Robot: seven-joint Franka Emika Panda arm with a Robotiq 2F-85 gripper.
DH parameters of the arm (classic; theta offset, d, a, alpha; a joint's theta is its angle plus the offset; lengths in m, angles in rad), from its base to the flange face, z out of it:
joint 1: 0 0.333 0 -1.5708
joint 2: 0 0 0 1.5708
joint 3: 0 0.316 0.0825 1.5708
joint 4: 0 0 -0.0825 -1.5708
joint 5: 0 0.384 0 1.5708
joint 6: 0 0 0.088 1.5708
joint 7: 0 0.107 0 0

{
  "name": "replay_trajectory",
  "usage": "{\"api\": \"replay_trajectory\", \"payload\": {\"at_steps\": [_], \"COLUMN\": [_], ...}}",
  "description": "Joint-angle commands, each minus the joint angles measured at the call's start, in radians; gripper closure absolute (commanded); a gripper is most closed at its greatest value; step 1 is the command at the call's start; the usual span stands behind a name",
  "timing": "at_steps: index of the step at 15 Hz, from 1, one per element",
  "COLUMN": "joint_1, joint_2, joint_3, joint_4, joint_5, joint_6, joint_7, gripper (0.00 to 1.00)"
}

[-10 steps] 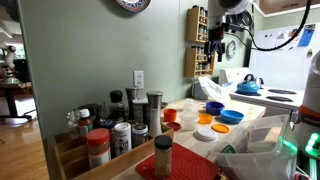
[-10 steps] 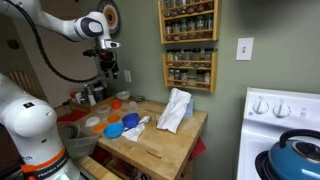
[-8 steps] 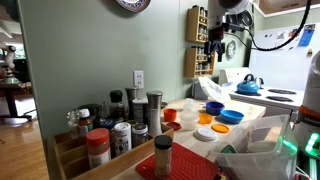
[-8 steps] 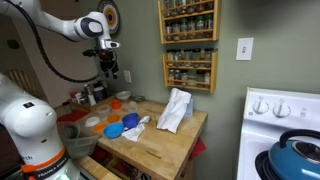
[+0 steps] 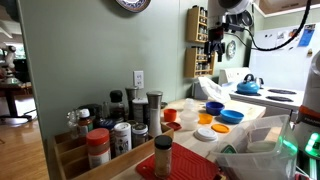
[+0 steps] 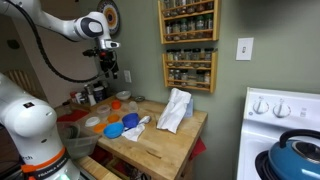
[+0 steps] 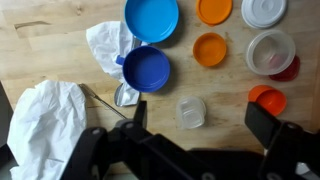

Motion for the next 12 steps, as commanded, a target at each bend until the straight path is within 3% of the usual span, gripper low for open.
{"api": "replay_trajectory", "payload": {"at_steps": [1,9,12], "joint_1": [0.011,0.011,0.035], "joint_2": [0.001,0.001,0.139], "joint_3": [-0.01,-0.01,0.017], "joint_4": [0.002,0.002,0.105], "joint_5": [-0.005,-0.005,0.008], "joint_6": [-0.002,-0.002,0.013], "joint_7": [0.004,0.004,-0.003], "gripper": [0.0,0.0,0.0]}}
